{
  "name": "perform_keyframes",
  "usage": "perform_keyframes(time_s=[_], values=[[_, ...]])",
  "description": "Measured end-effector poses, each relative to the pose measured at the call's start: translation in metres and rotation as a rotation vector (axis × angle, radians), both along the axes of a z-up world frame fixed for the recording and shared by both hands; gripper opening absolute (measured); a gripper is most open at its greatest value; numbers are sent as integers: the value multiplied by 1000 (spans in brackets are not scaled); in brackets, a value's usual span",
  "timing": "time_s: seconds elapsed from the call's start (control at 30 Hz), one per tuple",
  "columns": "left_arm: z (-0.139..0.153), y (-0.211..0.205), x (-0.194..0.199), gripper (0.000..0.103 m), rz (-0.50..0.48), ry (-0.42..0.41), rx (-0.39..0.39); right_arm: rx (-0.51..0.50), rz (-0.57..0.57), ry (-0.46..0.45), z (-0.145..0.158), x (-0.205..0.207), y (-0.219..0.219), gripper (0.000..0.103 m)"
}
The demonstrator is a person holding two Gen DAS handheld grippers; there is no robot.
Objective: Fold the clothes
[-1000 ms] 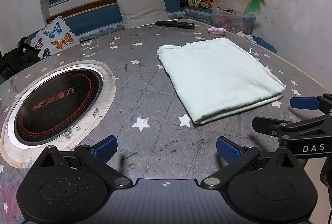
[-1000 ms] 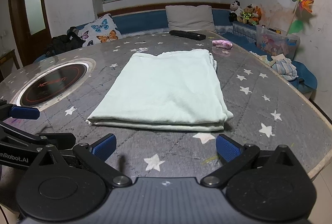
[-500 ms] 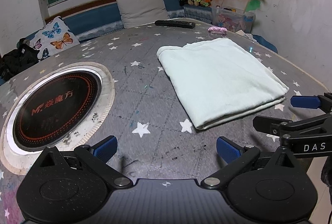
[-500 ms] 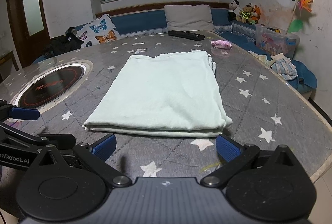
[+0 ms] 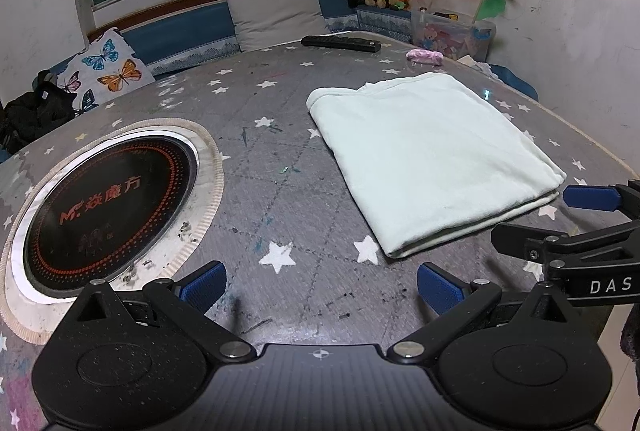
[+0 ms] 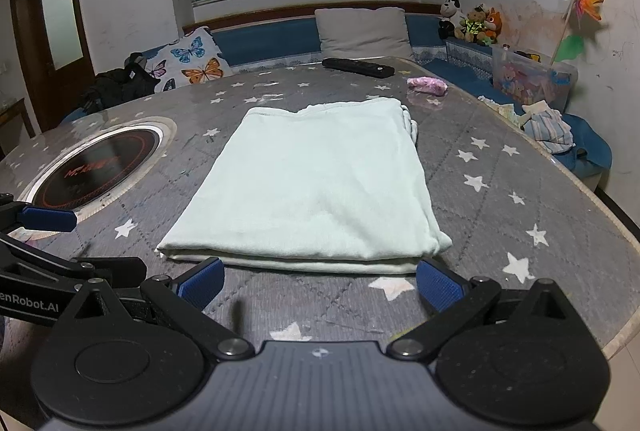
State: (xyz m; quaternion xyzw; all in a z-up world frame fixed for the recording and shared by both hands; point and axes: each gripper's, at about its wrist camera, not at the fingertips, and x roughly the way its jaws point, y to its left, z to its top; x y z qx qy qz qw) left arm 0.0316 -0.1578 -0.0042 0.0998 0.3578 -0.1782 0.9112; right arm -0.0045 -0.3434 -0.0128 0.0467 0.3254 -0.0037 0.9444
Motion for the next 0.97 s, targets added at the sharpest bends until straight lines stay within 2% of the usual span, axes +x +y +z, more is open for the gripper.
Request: perform_keyframes(time_s=[0.97], values=[[0, 1, 5, 103, -9, 3, -16, 3, -2, 12, -2, 6, -1, 103]])
